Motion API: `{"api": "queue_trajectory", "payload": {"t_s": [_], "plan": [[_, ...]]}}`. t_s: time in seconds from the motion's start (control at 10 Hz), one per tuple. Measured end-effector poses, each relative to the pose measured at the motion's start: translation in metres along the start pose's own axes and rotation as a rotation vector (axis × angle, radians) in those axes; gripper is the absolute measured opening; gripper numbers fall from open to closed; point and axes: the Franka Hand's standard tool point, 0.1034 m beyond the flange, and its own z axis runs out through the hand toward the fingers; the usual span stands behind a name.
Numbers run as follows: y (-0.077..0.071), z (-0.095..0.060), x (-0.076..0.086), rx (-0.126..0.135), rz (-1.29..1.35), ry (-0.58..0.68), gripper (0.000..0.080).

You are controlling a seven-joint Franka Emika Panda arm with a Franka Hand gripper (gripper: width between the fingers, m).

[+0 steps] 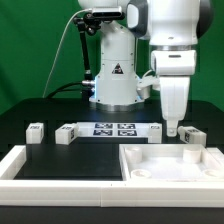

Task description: Assemble one leg

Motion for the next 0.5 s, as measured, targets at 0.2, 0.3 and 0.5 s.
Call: {"api": "queue_trajectory", "payload": {"t_s": [0.2,0.3,0.5], "plan": [[0.0011,0.0020,-0.0031,0.003,0.044,-0.001,0.0649],[0.0006,0.0021,-0.0022,0.005,0.108,0.002,0.0649],[-0.0087,0.0051,0.0053,0.007,0.559,0.028,0.0649]]}}
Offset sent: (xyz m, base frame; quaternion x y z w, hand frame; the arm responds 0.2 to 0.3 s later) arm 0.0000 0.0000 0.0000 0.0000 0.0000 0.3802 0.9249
